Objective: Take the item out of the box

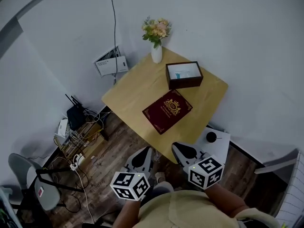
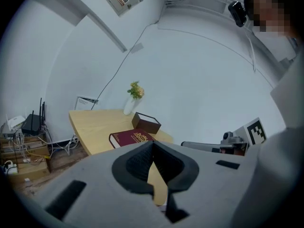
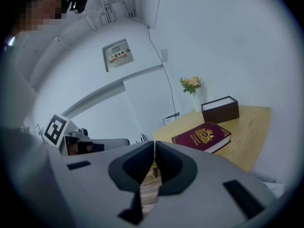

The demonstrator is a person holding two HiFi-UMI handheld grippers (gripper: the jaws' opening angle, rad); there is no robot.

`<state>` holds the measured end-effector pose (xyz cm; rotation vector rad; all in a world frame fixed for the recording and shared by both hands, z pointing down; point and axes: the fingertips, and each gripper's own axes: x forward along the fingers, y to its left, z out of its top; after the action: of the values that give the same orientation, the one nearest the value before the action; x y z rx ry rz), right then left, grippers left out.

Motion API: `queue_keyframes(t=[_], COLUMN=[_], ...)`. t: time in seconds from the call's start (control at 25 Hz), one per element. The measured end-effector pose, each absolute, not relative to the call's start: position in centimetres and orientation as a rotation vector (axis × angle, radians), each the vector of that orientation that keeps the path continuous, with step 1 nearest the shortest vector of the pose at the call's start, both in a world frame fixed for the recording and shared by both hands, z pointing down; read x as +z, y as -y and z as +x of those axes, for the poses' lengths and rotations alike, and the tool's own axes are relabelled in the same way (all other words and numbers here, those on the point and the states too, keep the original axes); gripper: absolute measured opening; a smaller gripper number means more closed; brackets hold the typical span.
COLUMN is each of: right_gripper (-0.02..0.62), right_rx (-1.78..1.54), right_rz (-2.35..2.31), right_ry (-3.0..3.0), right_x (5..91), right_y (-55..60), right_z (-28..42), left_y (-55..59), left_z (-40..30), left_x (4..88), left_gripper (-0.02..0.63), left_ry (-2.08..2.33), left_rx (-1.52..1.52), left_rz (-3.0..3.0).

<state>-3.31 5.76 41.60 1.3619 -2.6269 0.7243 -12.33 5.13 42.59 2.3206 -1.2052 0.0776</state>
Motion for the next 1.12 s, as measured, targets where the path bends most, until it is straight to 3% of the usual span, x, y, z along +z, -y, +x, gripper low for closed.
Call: queue_keyframes(t=[1.12], right_gripper=[0.031], right_rx=[0.702], right_rz=[1.405], right_ry=[2.567], right_x=[40.9], right_y=[3.2], right_z=[-3.3], left_y=[4.0], left_z=[-9.9], left_x=[43.1], left_gripper=[0.015], left_ry=[1.115], left_rx=[0.277], left_rz=[2.430])
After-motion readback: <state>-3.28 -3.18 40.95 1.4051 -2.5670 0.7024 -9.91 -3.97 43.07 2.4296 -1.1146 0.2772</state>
